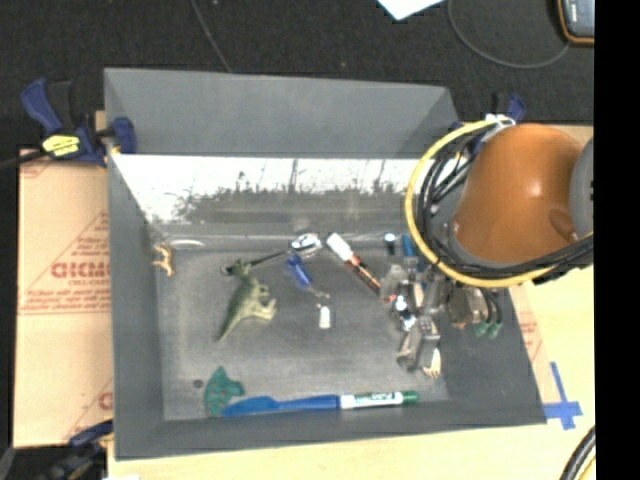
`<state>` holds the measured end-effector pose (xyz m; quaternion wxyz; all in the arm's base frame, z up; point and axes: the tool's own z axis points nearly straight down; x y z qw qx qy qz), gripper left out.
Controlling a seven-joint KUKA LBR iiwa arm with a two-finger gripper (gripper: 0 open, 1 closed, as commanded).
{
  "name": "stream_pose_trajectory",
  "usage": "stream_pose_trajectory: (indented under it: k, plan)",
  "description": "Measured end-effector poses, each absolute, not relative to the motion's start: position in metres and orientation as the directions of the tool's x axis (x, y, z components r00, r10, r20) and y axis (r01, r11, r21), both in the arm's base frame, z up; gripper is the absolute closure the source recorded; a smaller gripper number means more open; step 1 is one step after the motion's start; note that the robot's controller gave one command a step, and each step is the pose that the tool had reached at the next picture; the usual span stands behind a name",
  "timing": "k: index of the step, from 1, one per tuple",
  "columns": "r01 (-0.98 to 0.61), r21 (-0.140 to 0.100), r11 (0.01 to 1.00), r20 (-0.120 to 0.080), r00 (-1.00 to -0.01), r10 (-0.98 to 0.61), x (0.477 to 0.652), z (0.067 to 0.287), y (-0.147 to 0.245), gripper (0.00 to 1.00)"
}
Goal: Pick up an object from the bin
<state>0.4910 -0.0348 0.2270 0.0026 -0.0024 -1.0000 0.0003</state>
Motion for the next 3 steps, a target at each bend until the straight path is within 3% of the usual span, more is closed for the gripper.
stream_pose_trajectory:
  k: [1, 2, 3]
  plan:
    - [0.003, -0.002, 1.000, -0.003, -1.000, 0.003, 0.493, 0.231, -0.035, 0.00]
    - [-0.144, -0.006, 0.990, -0.013, -0.989, -0.144, 0.593, 0.072, -0.099, 0.00]
    - [-0.108, -0.005, 0.994, -0.015, -0.994, -0.108, 0.486, 0.161, -0.127, 0.00]
